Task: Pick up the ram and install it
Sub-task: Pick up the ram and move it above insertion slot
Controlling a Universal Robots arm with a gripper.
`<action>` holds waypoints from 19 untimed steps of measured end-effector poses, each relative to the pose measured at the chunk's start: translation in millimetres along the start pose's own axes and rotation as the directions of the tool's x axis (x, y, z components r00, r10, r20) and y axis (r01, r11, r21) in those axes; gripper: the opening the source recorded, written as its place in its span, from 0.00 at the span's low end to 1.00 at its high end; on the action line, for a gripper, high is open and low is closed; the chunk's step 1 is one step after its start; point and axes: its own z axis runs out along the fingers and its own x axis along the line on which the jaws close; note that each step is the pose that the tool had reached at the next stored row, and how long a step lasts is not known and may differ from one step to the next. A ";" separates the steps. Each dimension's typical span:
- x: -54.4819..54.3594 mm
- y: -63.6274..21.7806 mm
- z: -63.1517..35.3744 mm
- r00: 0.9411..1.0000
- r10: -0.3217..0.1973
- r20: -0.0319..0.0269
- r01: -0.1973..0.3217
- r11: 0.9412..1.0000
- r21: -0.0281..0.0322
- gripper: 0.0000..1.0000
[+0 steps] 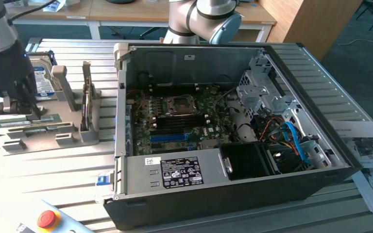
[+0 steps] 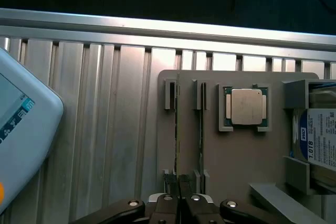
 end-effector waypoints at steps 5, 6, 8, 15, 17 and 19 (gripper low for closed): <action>-0.2 0.3 -11.5 1.000 0.000 0.000 0.000 1.000 0.000 0.12; -0.3 0.4 -14.0 1.000 0.000 0.000 0.000 1.000 0.000 0.12; -0.4 0.5 -18.7 1.000 0.000 0.000 0.000 1.000 0.000 0.12; -0.7 0.9 -35.1 1.000 0.000 0.000 0.000 1.000 -0.001 0.12; -0.8 1.0 -39.2 1.000 0.000 0.000 0.000 1.000 -0.001 0.12; -0.8 1.1 -43.0 1.000 0.000 0.000 0.000 1.000 -0.001 0.12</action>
